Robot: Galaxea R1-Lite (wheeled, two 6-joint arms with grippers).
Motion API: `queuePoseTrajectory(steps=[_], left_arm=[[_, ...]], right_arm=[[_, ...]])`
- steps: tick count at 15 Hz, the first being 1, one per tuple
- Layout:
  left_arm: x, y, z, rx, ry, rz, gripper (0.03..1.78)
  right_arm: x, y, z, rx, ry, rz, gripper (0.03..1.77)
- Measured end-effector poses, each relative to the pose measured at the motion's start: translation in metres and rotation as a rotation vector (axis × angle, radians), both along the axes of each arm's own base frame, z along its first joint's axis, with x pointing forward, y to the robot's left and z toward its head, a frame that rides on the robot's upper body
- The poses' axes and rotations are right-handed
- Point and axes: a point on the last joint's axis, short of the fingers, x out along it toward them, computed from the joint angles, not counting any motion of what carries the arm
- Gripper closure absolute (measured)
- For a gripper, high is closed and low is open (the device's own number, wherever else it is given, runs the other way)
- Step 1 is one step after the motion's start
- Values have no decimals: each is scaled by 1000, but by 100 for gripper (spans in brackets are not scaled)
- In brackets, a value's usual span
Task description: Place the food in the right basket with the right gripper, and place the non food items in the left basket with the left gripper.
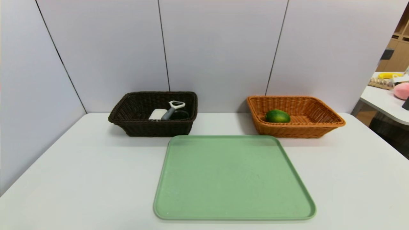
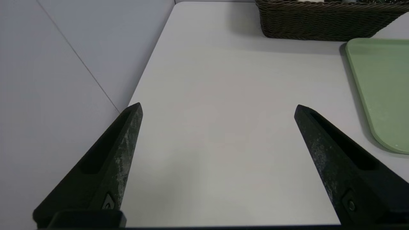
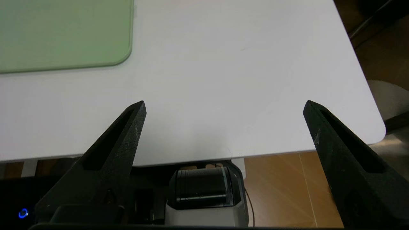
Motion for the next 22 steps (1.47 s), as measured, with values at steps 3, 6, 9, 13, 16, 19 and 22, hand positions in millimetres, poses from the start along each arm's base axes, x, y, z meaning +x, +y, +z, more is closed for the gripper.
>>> queuePoseTrajectory(steps=[3,6,9,13,16,19,22], left_arm=[[-18,-2,-17,0,-47,40,12],[-31,-4,-42,-4,-89,-18,12],[-40,-7,-67,54,-135,-152,12],[-32,-7,-86,73,-194,-176,12],[-16,-7,-101,104,-264,-178,12],[-2,-8,-115,168,-359,-205,12],[3,-9,-124,171,-380,-235,12]], right_arm=[[-14,1,-14,-1,-97,-11,11],[-20,1,-23,-7,-221,5,11],[-17,0,-38,-74,-369,30,11],[-12,-1,-54,-181,-479,53,11],[1,0,-63,-189,-521,83,11],[30,0,-83,-238,-593,116,11],[56,1,-115,-305,-670,137,11]])
